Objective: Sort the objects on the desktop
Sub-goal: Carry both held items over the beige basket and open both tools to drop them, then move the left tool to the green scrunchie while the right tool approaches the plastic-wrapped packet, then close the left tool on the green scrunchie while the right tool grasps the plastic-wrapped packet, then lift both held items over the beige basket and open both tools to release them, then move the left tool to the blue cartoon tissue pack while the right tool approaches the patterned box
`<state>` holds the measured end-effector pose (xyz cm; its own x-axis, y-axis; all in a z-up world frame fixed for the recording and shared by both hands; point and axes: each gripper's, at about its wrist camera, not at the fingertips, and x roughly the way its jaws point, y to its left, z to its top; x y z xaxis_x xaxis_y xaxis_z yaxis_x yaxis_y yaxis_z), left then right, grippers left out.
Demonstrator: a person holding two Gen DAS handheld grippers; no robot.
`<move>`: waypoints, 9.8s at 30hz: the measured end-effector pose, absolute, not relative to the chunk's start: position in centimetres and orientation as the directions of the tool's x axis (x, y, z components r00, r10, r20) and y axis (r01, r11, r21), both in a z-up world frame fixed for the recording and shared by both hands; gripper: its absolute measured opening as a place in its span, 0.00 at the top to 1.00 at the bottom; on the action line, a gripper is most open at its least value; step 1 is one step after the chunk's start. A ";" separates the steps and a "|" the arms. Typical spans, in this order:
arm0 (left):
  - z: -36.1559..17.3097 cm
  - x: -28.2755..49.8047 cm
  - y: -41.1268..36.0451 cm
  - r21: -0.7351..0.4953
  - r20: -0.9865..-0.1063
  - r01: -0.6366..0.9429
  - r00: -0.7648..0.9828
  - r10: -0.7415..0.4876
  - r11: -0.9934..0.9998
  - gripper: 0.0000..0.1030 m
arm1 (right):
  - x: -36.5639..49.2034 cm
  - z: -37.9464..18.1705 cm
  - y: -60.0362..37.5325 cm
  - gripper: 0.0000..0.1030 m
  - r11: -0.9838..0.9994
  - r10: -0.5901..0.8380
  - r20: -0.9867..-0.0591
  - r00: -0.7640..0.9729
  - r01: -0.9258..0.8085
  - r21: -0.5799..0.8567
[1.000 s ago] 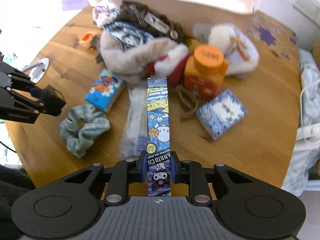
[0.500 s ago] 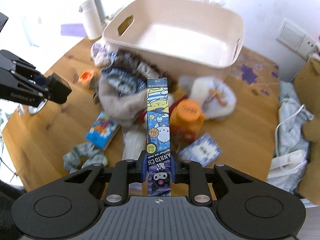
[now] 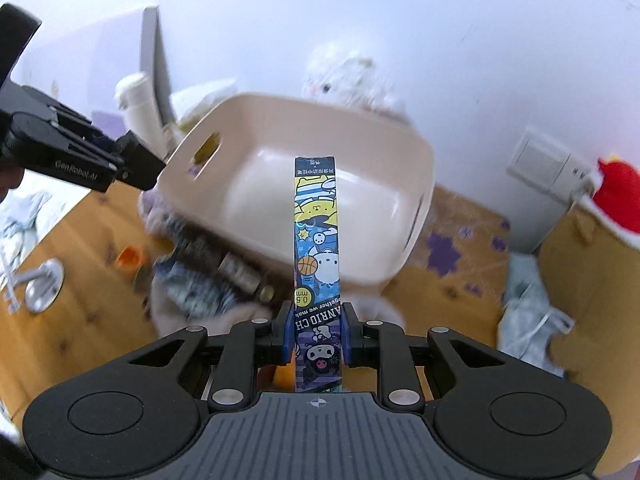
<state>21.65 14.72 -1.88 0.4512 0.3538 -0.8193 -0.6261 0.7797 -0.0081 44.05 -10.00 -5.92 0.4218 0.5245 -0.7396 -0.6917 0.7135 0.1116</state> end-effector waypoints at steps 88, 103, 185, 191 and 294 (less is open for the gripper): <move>-5.8 22.0 4.8 0.014 -0.878 -0.648 0.357 0.320 0.762 0.22 | 38.8 -10.9 -14.5 0.00 0.783 0.480 -0.824 0.302 -0.570 0.248; -10.3 19.2 -0.9 -0.037 -0.947 -0.580 0.281 0.157 0.814 0.22 | 35.8 -13.8 -14.6 0.00 0.763 0.440 -0.874 0.207 -0.598 0.243; -9.2 16.1 3.1 -0.098 -0.878 -0.698 0.396 0.268 0.709 0.88 | 34.5 -9.6 -10.4 0.77 0.804 0.450 -0.795 0.406 -0.573 0.162; -6.9 16.1 5.6 -0.071 -0.844 -0.714 0.416 0.339 0.697 0.88 | 36.4 -7.8 -11.2 0.77 0.839 0.429 -0.756 0.494 -0.528 0.131; -3.1 25.7 15.3 -0.046 -0.834 -0.761 0.386 0.394 0.648 0.20 | 44.3 -6.5 -14.4 0.13 0.957 0.270 -0.704 0.657 -0.260 0.124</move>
